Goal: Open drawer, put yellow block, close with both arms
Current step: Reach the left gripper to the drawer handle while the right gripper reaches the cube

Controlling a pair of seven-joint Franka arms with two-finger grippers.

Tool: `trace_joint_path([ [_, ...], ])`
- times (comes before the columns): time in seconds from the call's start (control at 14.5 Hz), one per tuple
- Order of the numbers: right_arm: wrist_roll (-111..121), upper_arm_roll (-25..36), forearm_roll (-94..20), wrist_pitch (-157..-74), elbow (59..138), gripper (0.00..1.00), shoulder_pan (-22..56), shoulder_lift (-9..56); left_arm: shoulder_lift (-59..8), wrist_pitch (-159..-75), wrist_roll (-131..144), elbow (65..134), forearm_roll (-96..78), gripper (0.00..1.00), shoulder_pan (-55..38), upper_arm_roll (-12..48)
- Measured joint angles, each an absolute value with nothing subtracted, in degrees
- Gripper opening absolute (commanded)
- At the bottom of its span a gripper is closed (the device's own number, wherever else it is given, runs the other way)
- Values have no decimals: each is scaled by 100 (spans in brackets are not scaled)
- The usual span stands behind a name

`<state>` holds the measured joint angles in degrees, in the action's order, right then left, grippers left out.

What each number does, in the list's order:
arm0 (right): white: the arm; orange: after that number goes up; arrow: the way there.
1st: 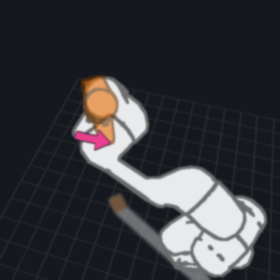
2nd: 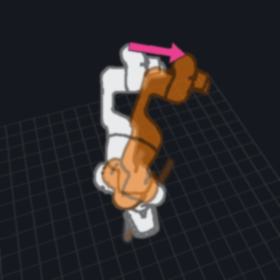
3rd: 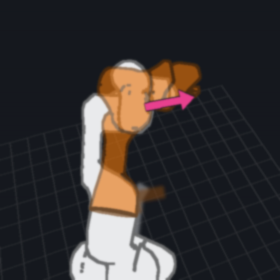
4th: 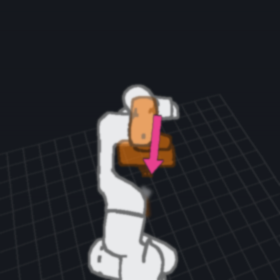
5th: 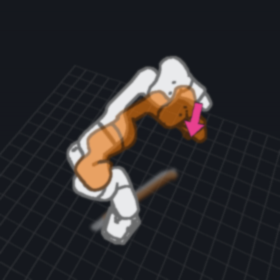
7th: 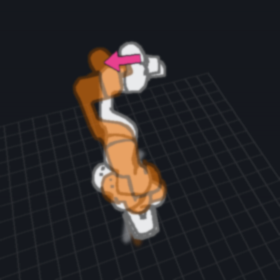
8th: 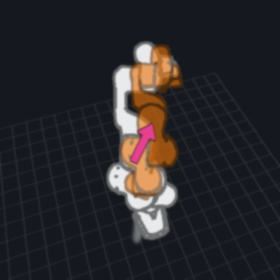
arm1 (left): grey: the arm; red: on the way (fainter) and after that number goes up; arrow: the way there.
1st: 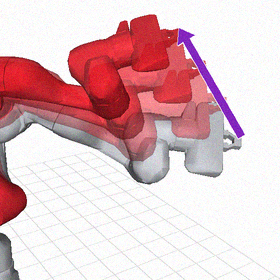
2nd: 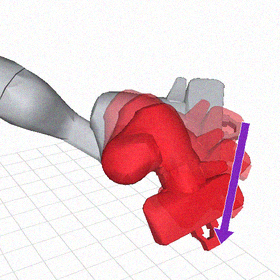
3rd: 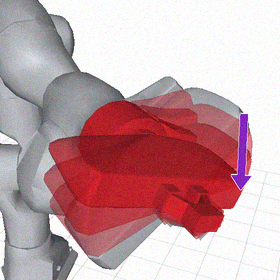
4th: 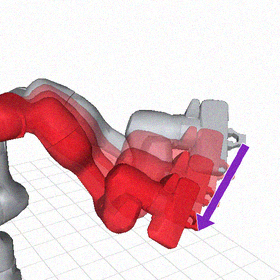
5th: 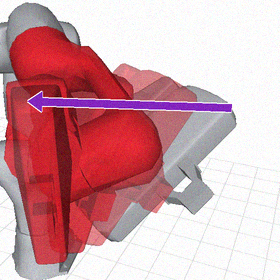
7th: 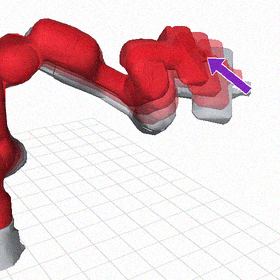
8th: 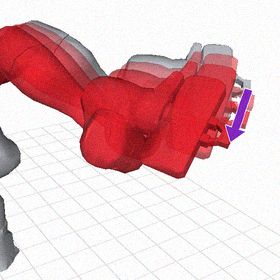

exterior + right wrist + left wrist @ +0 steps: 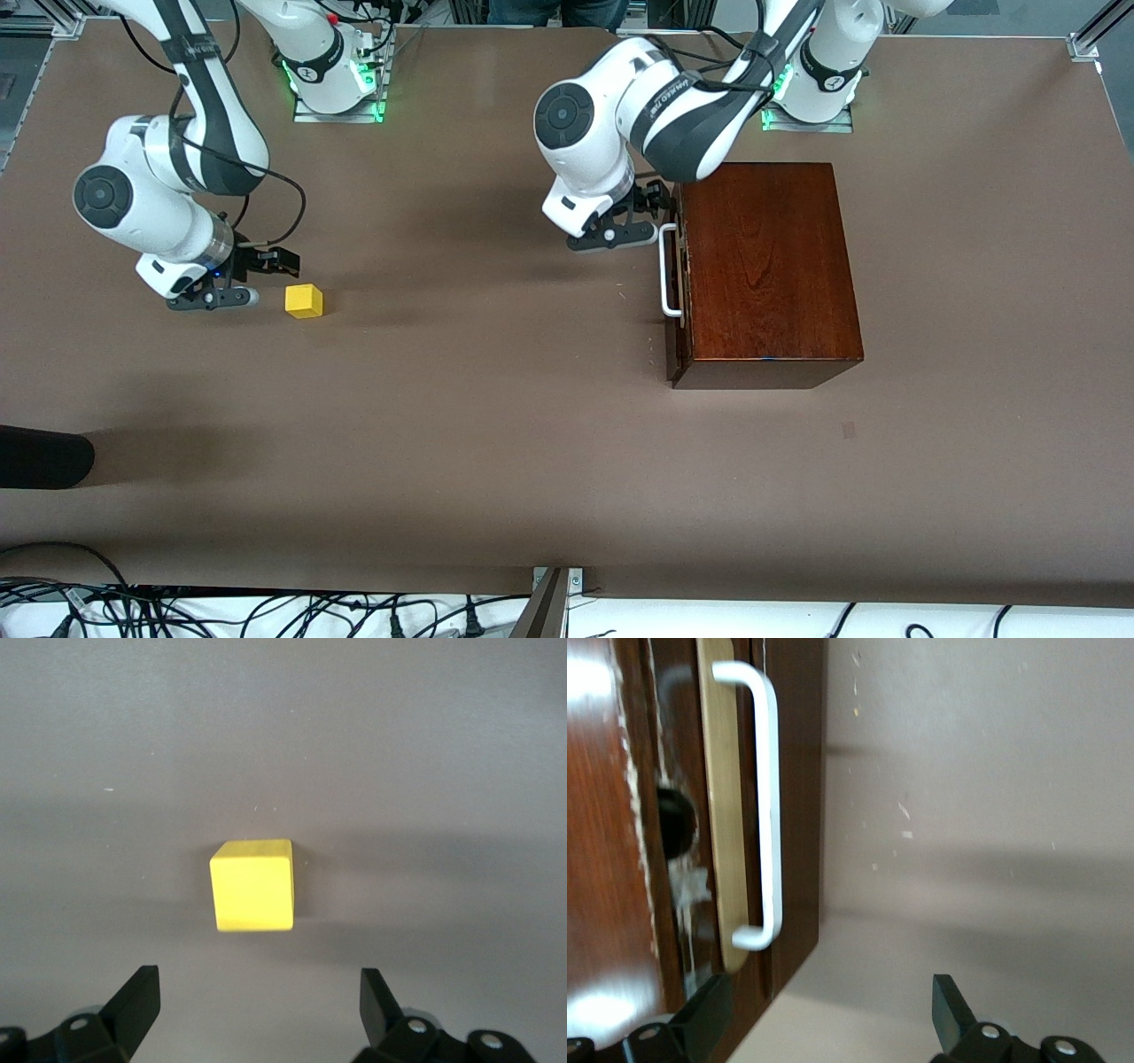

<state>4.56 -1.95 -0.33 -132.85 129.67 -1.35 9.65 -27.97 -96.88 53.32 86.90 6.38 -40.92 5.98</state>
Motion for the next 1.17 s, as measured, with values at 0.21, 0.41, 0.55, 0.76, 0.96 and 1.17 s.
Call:
trace_joint_path([
  [0.21, 456, -196, -33, -13713, 12966, 100, -135, 1270, -2910, -10018, 5332, 8674, 942, 100, -4070, 563],
  [0.41, 461, -204, -33, -13989, 12965, 100, -132, 1527, -3001, -10294, 5332, 8669, 1166, 100, -4061, 540],
  [0.55, 461, -216, -33, -14103, 12964, 100, -116, 1651, -3108, -10417, 5332, 8669, 1341, 100, -4058, 539],
  [0.76, 462, -220, -33, -14216, 12964, 100, -100, 1785, -3256, -10513, 5332, 8669, 1386, 100, -4049, 531],
  [0.96, 462, -221, -33, -14438, 12964, 100, -73, 1953, -3343, -10633, 5320, 8673, 1402, 100, -3977, 518],
  [1.17, 462, -221, -33, -14588, 12961, 100, -46, 2095, -3360, -10655, 5222, 8673, 1472, 100, -3839, 517],
])
